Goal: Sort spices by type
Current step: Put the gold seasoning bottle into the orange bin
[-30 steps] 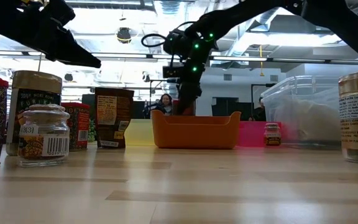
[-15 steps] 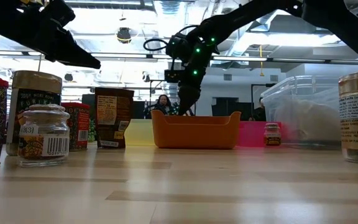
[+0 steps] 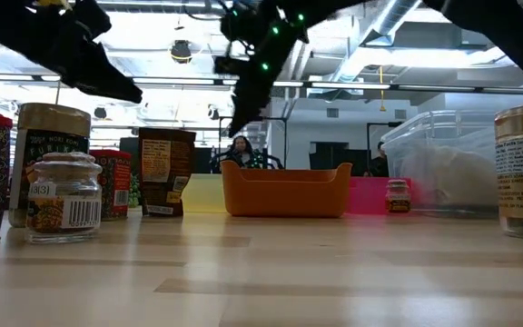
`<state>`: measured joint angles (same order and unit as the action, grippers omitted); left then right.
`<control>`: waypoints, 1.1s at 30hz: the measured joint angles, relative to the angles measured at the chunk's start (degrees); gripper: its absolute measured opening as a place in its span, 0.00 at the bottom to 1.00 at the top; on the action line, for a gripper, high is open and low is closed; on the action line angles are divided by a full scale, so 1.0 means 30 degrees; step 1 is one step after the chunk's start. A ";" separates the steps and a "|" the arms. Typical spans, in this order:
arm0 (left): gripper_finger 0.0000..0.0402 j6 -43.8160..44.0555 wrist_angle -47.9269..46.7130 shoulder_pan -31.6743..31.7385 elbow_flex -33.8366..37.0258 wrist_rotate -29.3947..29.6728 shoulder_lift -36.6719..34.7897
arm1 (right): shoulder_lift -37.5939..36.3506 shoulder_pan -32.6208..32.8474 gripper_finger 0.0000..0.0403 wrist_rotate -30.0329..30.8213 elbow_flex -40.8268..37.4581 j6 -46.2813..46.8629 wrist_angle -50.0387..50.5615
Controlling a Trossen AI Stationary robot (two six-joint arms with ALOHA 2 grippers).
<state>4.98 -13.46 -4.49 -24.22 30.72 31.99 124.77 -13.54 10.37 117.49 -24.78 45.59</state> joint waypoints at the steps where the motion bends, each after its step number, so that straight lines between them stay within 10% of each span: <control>1: 0.50 0.0174 -0.0059 0.0000 -0.0010 -0.0069 -0.0005 | 0.0000 0.0394 0.73 -0.0014 0.0000 0.0272 -0.0143; 18: 0.50 0.1195 -0.4232 -0.0007 -0.2876 -0.1515 -0.0116 | 0.0000 0.5521 0.73 -0.1959 -0.1073 0.5124 -0.3469; 26: 0.50 0.1323 -0.4396 -0.0753 -0.3063 -0.9977 -0.0034 | 0.0015 0.7236 0.73 -0.1667 -0.1800 0.6404 -0.3419; 33: 0.50 0.2733 -0.4730 -0.3270 -0.3070 -0.9862 0.0178 | 0.0354 0.7594 0.73 -0.1442 -0.1772 0.7336 -0.3588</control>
<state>13.18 -27.65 -14.30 -33.43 1.13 32.52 125.83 9.24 6.04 112.18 -2.77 34.83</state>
